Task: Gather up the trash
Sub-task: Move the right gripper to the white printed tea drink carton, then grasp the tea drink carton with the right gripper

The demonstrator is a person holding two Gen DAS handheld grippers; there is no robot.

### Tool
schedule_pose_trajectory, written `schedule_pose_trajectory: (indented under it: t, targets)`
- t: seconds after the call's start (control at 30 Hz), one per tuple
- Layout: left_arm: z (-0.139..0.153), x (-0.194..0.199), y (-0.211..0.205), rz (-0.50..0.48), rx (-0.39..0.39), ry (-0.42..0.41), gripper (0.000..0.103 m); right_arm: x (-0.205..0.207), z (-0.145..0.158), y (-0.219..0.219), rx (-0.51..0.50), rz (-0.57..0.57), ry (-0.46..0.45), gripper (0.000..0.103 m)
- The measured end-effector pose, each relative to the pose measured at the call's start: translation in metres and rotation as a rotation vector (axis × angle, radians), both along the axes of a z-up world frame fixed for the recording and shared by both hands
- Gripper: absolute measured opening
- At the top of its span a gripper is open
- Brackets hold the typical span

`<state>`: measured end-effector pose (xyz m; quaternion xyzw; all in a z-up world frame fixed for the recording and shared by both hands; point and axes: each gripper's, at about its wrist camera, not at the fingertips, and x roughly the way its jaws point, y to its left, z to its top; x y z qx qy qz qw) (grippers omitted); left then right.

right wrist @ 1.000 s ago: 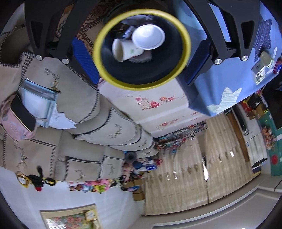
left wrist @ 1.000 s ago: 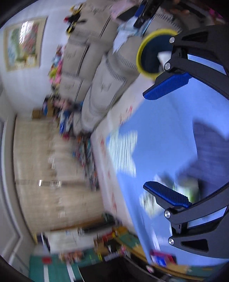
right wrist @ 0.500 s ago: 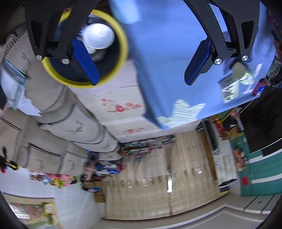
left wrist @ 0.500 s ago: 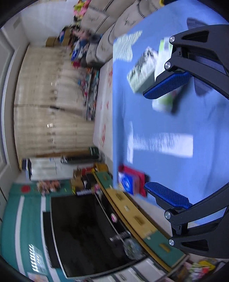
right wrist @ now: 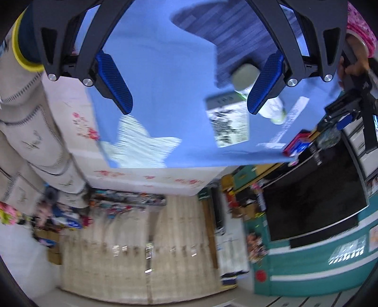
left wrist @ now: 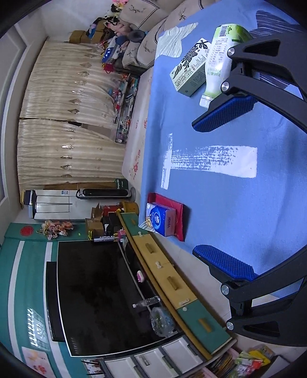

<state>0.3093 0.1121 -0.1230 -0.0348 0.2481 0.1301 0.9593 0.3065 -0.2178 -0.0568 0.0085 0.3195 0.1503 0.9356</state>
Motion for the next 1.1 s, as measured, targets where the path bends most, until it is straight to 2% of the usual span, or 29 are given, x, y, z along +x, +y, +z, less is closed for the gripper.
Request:
schedule_pose_trajectory:
  t: [0.1, 0.23, 0.4, 0.5, 0.7, 0.77, 0.9, 1.1]
  targets:
    - [0.001, -0.001, -0.005, -0.003, 0.02, -0.005, 0.095, 0.033, -0.007, 0.022, -0.003, 0.067, 0.092, 0.093]
    - [0.002, -0.003, -0.009, -0.005, 0.033, -0.011, 0.095, 0.082, -0.021, 0.054, -0.061, 0.151, 0.217, 0.093]
    - [0.001, -0.003, -0.008, -0.006, 0.02, -0.007, 0.095, 0.115, -0.039, 0.084, -0.115, 0.22, 0.351, 0.093]
    - [0.001, -0.004, -0.007, -0.006, 0.006, -0.006, 0.095, 0.128, -0.049, 0.094, -0.159, 0.228, 0.394, 0.093]
    - [-0.001, -0.002, -0.01, -0.017, -0.007, -0.001, 0.095, 0.144, -0.068, 0.104, -0.227, 0.244, 0.455, 0.093]
    - [-0.001, -0.002, -0.012, -0.019, -0.004, 0.001, 0.095, 0.146, -0.075, 0.103, -0.232, 0.25, 0.479, 0.088]
    - [-0.001, -0.002, -0.013, -0.02, -0.004, 0.001, 0.095, 0.15, -0.083, 0.104, -0.235, 0.241, 0.493, 0.071]
    - [-0.001, -0.003, -0.013, -0.02, -0.003, 0.0, 0.095, 0.147, -0.084, 0.096, -0.209, 0.205, 0.478, 0.069]
